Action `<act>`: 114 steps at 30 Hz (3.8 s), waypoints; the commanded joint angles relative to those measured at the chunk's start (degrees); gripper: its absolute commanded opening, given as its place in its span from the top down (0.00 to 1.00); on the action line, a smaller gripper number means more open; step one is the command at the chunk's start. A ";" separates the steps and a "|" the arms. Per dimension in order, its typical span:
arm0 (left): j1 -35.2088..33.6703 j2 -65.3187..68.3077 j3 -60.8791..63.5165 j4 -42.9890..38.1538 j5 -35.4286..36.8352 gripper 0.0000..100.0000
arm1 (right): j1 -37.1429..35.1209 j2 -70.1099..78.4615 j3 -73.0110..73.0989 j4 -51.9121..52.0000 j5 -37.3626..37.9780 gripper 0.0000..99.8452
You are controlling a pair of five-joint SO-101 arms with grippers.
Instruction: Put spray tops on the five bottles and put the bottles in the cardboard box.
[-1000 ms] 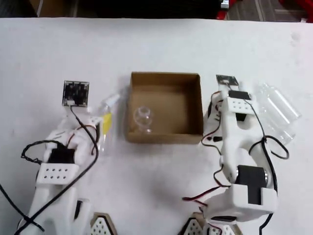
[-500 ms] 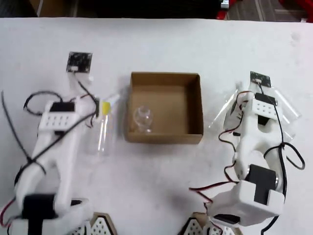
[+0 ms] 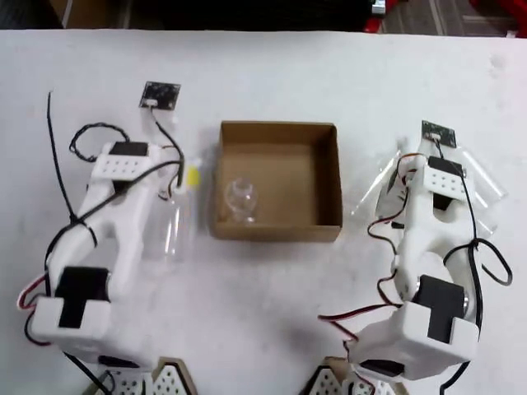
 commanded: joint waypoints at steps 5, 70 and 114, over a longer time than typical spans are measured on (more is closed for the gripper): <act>0.66 1.89 -2.81 -1.32 -1.58 0.76 | 0.40 -0.31 -0.26 -0.66 -0.70 0.98; 2.07 7.08 -6.77 3.25 0.79 0.92 | -1.71 -0.31 0.97 -0.84 -0.70 0.98; 10.59 -22.81 -50.29 48.18 8.88 0.98 | -1.71 -0.31 0.97 -2.07 -0.70 0.98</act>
